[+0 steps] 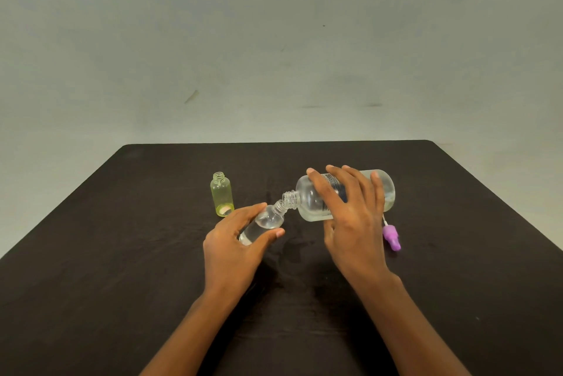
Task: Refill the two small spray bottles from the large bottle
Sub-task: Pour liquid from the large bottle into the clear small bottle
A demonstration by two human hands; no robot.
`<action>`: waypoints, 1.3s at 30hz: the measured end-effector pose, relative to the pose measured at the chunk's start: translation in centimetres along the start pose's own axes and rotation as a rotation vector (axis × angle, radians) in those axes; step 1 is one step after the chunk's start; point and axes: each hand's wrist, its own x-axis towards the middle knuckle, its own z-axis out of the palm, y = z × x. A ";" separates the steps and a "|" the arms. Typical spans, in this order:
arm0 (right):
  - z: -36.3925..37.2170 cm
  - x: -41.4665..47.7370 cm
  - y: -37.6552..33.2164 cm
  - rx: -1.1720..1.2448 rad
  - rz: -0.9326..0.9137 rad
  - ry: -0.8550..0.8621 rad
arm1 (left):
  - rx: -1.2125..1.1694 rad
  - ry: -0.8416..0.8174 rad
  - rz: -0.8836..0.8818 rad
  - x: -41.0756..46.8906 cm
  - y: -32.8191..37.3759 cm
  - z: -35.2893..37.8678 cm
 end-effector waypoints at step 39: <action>-0.1 0.1 0.0 -0.004 0.002 -0.003 | -0.005 0.007 0.017 0.1 -0.1 0.1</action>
